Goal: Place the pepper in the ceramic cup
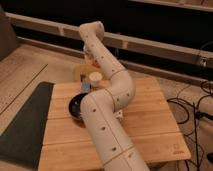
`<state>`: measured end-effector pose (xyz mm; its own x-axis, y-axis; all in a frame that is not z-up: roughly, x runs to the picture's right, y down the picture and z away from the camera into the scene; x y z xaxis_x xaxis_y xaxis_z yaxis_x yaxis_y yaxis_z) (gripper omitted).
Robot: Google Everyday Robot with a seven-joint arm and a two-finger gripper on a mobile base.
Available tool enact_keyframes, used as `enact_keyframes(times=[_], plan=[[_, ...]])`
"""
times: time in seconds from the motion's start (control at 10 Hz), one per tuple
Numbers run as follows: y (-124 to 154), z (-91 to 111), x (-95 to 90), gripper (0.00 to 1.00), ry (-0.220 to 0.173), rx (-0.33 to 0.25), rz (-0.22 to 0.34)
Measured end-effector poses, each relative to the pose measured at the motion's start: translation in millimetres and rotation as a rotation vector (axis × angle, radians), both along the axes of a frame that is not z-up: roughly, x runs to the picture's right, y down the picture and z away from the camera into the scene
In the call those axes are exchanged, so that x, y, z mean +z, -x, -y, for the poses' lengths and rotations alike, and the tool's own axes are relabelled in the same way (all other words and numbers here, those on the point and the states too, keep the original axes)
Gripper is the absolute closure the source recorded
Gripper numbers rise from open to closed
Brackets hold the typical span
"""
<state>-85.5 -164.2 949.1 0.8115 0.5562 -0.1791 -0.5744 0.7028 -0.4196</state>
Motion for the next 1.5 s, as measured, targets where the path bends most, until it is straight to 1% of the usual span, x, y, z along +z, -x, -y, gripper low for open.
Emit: enact_keyframes(times=[0.1, 0.2, 0.3, 0.4, 0.6, 0.7, 0.8, 1.1, 1.3, 1.5], plan=[[8, -10, 2.9, 1.0, 0.024, -0.022, 0.005], [11, -14, 3.0, 1.0, 0.034, -0.036, 0.006], [11, -11, -0.2, 1.0, 0.028, -0.064, -0.002], [16, -5, -5.1, 1.0, 0.012, -0.091, -0.005], [24, 8, -14.3, 1.0, -0.02, -0.121, -0.009], [23, 14, -17.0, 1.0, -0.036, -0.117, -0.012], [23, 17, -17.8, 1.0, -0.041, -0.106, -0.016], [16, 20, -16.4, 1.0, -0.044, -0.044, -0.028], [23, 10, -9.2, 1.0, -0.019, 0.019, 0.0], [31, 0, -3.2, 1.0, 0.004, 0.048, 0.021]])
